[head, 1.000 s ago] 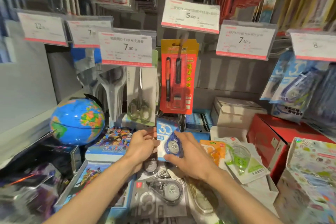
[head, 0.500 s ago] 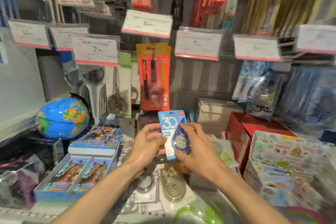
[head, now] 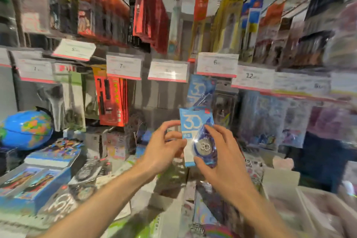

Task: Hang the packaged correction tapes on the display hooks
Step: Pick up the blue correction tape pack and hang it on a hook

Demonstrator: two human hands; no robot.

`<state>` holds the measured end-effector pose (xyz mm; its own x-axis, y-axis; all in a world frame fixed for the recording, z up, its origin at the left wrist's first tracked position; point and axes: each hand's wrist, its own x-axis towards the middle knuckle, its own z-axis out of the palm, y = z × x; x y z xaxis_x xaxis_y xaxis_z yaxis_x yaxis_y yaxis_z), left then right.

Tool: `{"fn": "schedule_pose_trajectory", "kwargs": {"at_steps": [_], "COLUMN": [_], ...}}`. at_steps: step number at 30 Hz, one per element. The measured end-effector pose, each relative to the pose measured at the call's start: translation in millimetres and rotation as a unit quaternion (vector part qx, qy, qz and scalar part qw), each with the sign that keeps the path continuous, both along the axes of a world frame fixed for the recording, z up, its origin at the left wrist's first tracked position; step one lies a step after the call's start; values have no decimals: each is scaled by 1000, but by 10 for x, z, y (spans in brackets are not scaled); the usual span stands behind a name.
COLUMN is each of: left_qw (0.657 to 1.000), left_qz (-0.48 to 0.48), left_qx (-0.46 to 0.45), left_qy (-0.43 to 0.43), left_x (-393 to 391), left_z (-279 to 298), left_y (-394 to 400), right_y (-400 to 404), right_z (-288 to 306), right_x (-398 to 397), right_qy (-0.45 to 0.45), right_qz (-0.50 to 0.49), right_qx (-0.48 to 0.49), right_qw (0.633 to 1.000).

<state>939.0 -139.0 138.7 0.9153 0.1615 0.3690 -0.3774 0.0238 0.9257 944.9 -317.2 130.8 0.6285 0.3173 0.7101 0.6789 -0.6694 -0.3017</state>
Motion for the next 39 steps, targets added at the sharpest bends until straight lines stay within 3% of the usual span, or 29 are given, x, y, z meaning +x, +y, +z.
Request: {"fn": "schedule_pose_trajectory", "kwargs": {"at_steps": [6, 9, 12, 15, 18, 21, 25, 32, 39], "left_qw": [998, 987, 914, 825, 752, 696, 648, 612, 633], "left_qz": [-16, 26, 188, 267, 280, 285, 282, 306, 288], "left_qx": [50, 131, 280, 367, 449, 525, 571, 588, 578], "left_qy": [-43, -90, -225, -336, -393, -397, -417, -432, -427], "left_x": [42, -31, -131, -205, -208, -116, 12, 10, 79], "left_z": [122, 247, 486, 822, 1154, 1375, 1500, 1543, 1556], "left_y": [-309, -303, -154, 56, 161, 197, 235, 223, 242], "right_y": [-366, -450, -502, -515, -499, -494, -511, -484, -508], "right_z": [25, 121, 240, 320, 379, 415, 428, 503, 492], "right_x": [4, -15, -8, 15, 37, 56, 62, 78, 95], "right_qy": [-15, -22, -47, -67, -81, -106, -115, -121, -122], "right_qz": [-6, 4, 0, -5, -1, 2, 2, -1, -6], "right_qx": [37, 41, 48, 56, 58, 48, 28, 6, -2], "right_qw": [999, 999, 998, 996, 995, 993, 993, 993, 992]}}
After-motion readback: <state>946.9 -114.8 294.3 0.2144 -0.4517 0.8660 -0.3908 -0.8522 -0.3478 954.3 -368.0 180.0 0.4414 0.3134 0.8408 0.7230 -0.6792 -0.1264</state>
